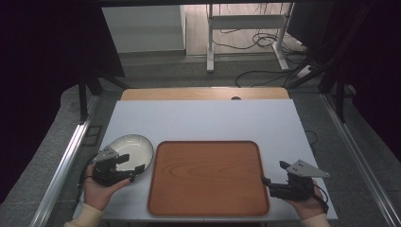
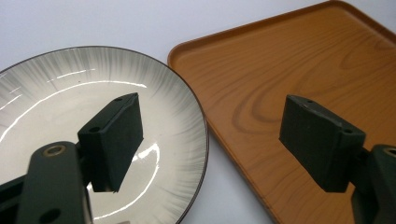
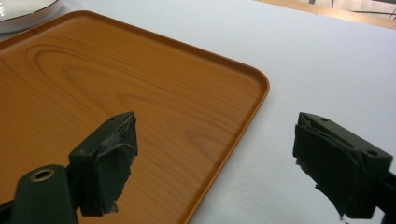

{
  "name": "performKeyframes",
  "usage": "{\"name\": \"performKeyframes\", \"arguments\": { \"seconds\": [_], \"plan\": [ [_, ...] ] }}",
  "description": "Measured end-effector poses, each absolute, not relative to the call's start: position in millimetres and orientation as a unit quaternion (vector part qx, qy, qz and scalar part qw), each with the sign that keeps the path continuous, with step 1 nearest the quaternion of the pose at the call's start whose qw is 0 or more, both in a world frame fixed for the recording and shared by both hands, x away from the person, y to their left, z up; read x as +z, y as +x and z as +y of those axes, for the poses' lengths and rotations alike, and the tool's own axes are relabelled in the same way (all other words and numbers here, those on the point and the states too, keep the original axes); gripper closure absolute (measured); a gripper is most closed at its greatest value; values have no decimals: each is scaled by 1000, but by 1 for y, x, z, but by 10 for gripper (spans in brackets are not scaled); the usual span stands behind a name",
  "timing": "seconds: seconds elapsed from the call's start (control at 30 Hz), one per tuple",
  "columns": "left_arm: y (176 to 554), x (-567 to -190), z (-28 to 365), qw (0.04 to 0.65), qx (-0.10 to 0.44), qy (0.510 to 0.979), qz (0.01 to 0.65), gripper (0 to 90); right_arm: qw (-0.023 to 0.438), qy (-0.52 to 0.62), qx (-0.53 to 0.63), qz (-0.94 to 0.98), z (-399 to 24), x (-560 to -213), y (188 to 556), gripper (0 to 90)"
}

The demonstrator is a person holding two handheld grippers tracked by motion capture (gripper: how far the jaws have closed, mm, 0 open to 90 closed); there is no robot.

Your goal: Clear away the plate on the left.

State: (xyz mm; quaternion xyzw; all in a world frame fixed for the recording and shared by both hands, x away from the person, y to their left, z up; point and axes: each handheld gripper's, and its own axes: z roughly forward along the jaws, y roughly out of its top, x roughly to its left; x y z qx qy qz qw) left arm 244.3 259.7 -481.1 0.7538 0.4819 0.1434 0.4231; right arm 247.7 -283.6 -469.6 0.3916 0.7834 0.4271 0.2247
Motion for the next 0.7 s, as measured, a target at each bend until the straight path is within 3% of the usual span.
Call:
{"name": "performKeyframes", "arguments": {
  "seconds": [0.7],
  "plan": [
    [241, -480, 262, 420, 149, 756, 479, 209, 217, 397, 425, 784, -282, -471, 253, 159]
  ]
}}
